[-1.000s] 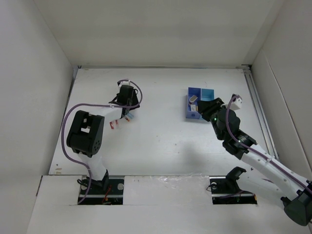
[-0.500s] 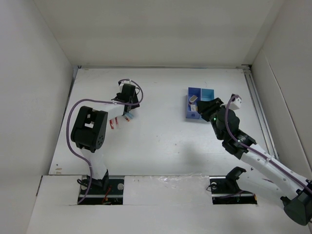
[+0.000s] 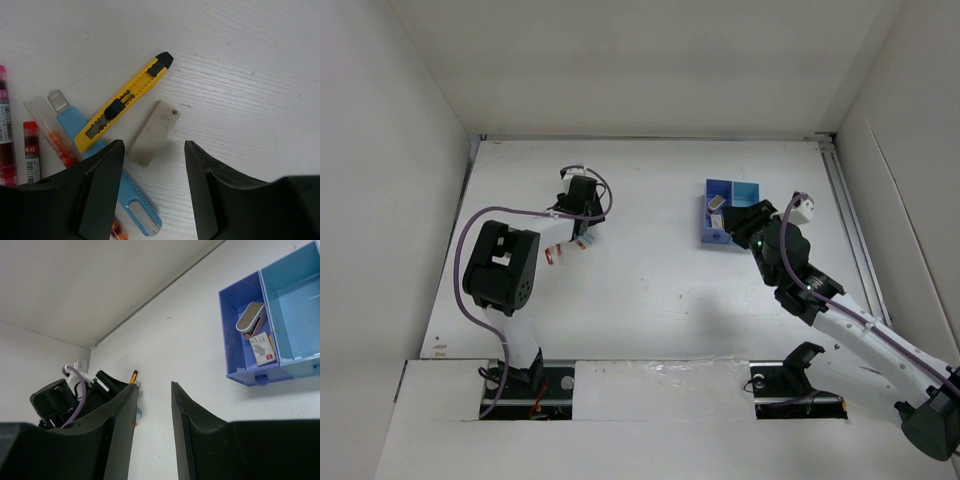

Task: Sort the stationery into containers
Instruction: Pick up the stationery from the center of the board.

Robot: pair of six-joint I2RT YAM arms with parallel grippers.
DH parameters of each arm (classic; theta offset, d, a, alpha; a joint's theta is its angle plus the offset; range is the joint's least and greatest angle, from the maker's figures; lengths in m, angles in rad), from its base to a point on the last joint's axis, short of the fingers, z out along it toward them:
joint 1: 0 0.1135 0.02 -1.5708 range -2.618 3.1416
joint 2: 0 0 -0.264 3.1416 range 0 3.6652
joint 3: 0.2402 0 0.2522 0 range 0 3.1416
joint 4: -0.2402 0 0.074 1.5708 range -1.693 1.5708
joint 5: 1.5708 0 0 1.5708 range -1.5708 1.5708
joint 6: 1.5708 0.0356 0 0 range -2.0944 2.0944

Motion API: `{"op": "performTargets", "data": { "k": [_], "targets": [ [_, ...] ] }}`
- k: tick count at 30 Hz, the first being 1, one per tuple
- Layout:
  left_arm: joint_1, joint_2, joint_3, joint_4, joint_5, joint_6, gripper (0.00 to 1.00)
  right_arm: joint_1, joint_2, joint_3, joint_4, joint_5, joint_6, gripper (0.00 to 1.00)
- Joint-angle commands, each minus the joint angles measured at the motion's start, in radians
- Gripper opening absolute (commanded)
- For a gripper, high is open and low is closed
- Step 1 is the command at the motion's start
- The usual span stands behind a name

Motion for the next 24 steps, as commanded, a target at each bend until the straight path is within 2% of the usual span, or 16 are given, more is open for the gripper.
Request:
{"op": "performTargets", "data": {
  "k": [1,15,16,19,21,23,24],
  "targets": [
    [0.003,-0.077,-0.029,0.011,-0.025,-0.016,0.48,-0.006,-0.005,0.044,0.046,-0.005,-0.015,0.39],
    [0.003,0.049,0.087,-0.073,-0.007,0.004,0.48,-0.006,-0.023,0.044,0.046,-0.014,-0.015,0.39],
    [0.003,0.049,0.087,-0.073,-0.007,0.004,0.44,-0.006,-0.023,0.044,0.046,-0.014,-0.015,0.39],
    [0.003,0.06,0.098,-0.084,0.002,0.004,0.41,-0.006,-0.023,0.044,0.046,-0.014,-0.015,0.39],
    [0.003,0.06,0.098,-0.084,0.014,0.004,0.34,-0.006,-0.032,0.044,0.046,-0.014,-0.015,0.39],
    [0.003,0.06,0.098,-0.084,0.03,0.004,0.22,-0.006,-0.032,0.044,0.046,-0.014,-0.015,0.39],
    [0.003,0.046,0.081,-0.063,0.039,0.004,0.1,-0.006,-0.032,0.044,0.046,-0.014,-0.015,0.39]
  ]
}}
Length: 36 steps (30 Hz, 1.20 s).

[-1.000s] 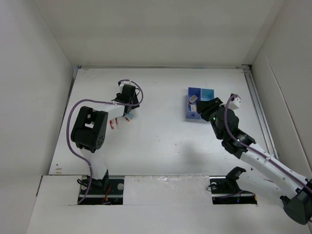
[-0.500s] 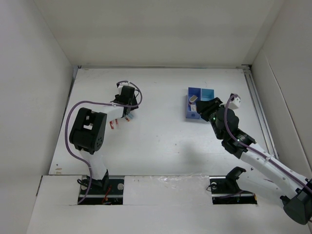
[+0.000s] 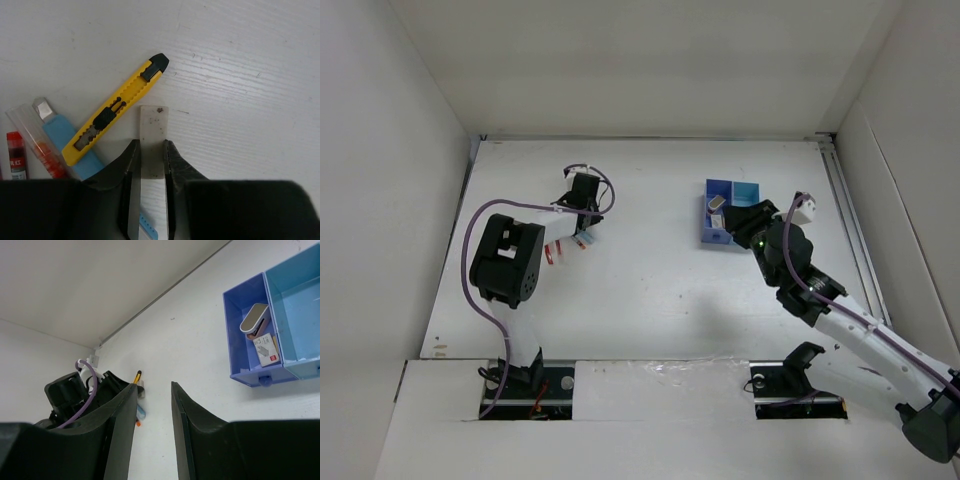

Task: Sort the stationery into containers
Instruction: Pick up the stationery from the center of the board, then place the stationery in the storage box.

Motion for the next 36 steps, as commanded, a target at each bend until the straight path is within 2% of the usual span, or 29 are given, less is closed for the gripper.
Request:
{"op": "performTargets", "data": {
  "k": [1,4,10,15,17,22,29,31,36],
  "targets": [
    [-0.006,-0.026,-0.007,0.012,0.037,0.004,0.08,-0.006,-0.019,0.043,0.046,-0.006,-0.015,0.39],
    [-0.029,-0.054,-0.017,0.022,0.047,0.013,0.05,0.003,-0.019,0.043,0.046,-0.006,-0.015,0.39],
    [-0.159,-0.096,0.017,0.011,0.06,0.004,0.03,0.003,-0.019,0.034,0.046,0.007,-0.015,0.39],
    [-0.257,-0.142,0.066,0.084,0.249,-0.048,0.03,0.003,-0.074,0.012,0.046,0.046,-0.015,0.39],
    [-0.297,-0.142,0.093,0.115,0.274,-0.061,0.03,0.003,-0.111,0.0,0.046,0.078,0.006,0.39],
    [-0.399,-0.045,0.274,0.13,0.344,-0.079,0.06,0.003,-0.171,-0.034,0.055,0.109,0.016,0.39],
    [-0.41,0.147,0.49,0.141,0.45,-0.142,0.07,0.003,-0.182,-0.034,0.055,0.109,0.016,0.39],
    [-0.41,0.17,0.512,0.152,0.459,-0.157,0.07,0.003,-0.182,-0.034,0.055,0.109,0.016,0.39],
    [-0.42,0.216,0.546,0.166,0.495,-0.167,0.19,0.003,-0.182,-0.034,0.055,0.109,0.016,0.39]
  ]
}}
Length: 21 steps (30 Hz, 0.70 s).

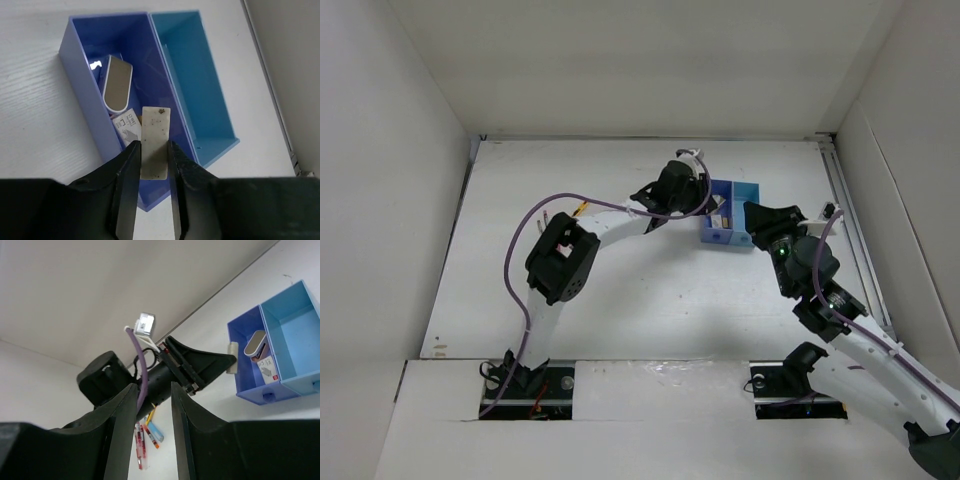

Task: Sort the stationery into containers
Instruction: Place the stationery in the storage box.

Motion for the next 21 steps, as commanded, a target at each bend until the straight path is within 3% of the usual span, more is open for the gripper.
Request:
{"op": "performTargets", "data": {
  "k": [1,2,3,7,13,17,21],
  "targets": [
    [-0.006,-0.009,0.063,0.035,0.049,-0.022,0.24,0.003,-0.008,-0.002,0.052,0.017,0.003,0.39],
    [-0.006,-0.009,0.051,0.048,0.049,-0.022,0.35,0.003,-0.008,-0.002,0.052,0.017,0.003,0.39],
    [-0.006,-0.009,0.051,0.06,0.049,-0.022,0.4,0.003,-0.008,-0.002,0.052,0.017,0.003,0.39],
    [-0.006,-0.028,0.014,0.06,0.059,-0.013,0.5,0.003,0.002,-0.002,0.052,0.017,0.003,0.39],
    [-0.006,-0.145,-0.067,0.054,-0.015,0.03,0.51,0.003,0.024,-0.002,0.052,0.005,0.003,0.39],
    [0.035,-0.295,-0.231,0.045,-0.192,0.039,0.48,0.003,0.025,0.007,0.052,-0.024,-0.006,0.39],
    [0.121,-0.488,-0.53,0.045,-0.358,-0.007,0.47,0.003,0.048,0.017,0.052,-0.037,-0.006,0.26]
  ]
}}
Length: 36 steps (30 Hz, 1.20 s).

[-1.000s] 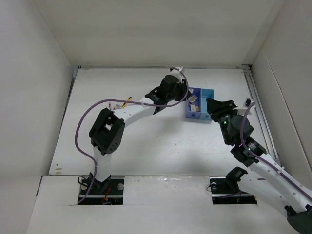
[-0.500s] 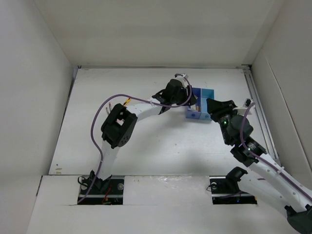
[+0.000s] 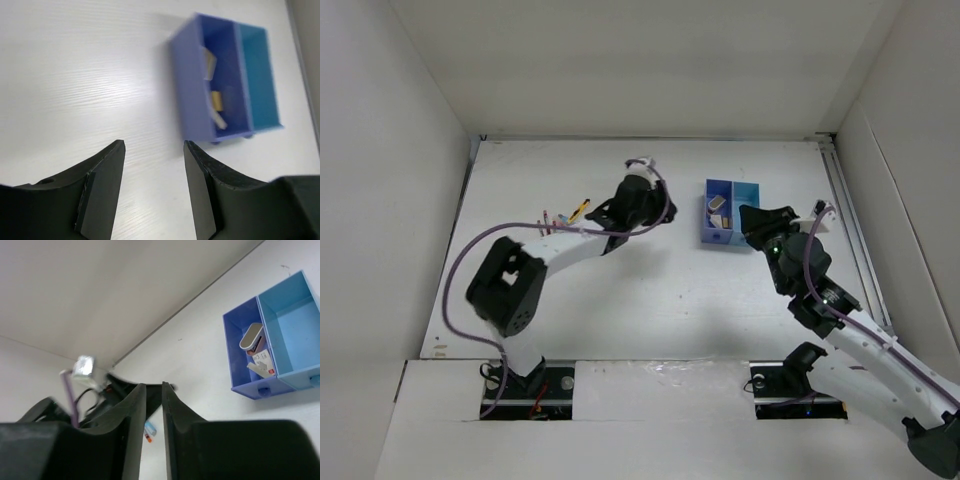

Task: Sort the stationery into containers
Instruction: Place the stationery in the storage box, then pick up the pen from the center of the board.

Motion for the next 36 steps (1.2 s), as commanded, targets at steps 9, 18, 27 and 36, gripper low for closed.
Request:
{"op": "performTargets", "data": {
  "k": [9,18,27,36],
  "targets": [
    [0.269,-0.424,-0.475,-0.012,-0.341,-0.14,0.43,0.003,0.078,0.06,0.051,-0.09,-0.03,0.15],
    [0.303,-0.383,-0.497,0.04,-0.322,-0.196,0.41,0.003,0.129,0.08,0.051,-0.124,-0.05,0.31],
    [0.303,-0.277,-0.418,-0.013,-0.376,-0.215,0.39,0.003,0.138,0.08,0.051,-0.124,-0.05,0.37],
    [0.303,-0.176,-0.195,-0.07,-0.404,-0.04,0.38,0.003,0.171,0.089,0.051,-0.136,-0.05,0.37]
  ]
}}
